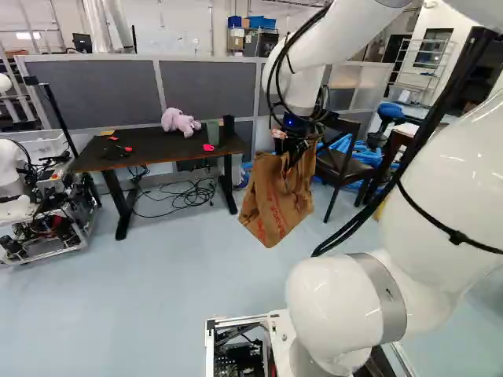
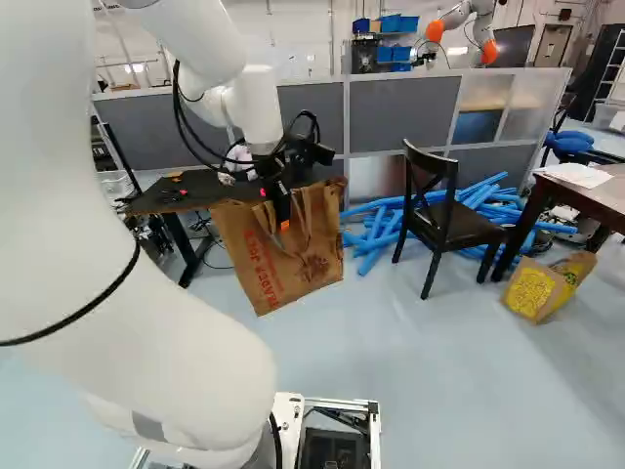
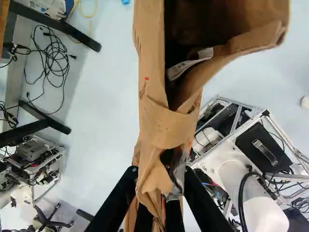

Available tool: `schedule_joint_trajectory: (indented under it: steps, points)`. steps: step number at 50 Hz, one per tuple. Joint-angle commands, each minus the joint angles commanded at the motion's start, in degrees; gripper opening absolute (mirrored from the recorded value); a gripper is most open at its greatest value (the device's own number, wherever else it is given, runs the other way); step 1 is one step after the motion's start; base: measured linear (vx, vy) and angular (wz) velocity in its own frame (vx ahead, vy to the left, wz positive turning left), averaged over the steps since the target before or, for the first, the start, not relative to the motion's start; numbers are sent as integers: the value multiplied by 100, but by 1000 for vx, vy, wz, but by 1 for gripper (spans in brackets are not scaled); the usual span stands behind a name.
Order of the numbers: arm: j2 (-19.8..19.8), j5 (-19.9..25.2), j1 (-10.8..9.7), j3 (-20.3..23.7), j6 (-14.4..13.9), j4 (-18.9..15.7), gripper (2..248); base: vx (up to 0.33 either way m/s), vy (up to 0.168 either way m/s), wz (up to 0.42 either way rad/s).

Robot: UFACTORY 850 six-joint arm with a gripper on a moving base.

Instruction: Pick up the bag on the ground and place it on the table

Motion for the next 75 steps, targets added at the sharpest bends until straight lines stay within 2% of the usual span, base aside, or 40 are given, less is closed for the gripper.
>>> schedule_joint_trajectory:
  steps: [29, 53, 65, 75]
  points:
    - [93, -30, 9, -457, 0, 0, 21, 0, 0, 0]
    - [80, -469, 15, -899, 0, 0, 21, 0, 0, 0]
    - [233, -822, 16, -971, 0, 0, 21, 0, 0, 0]
    - [278, -896, 16, -981, 0, 0, 21, 0, 0, 0]
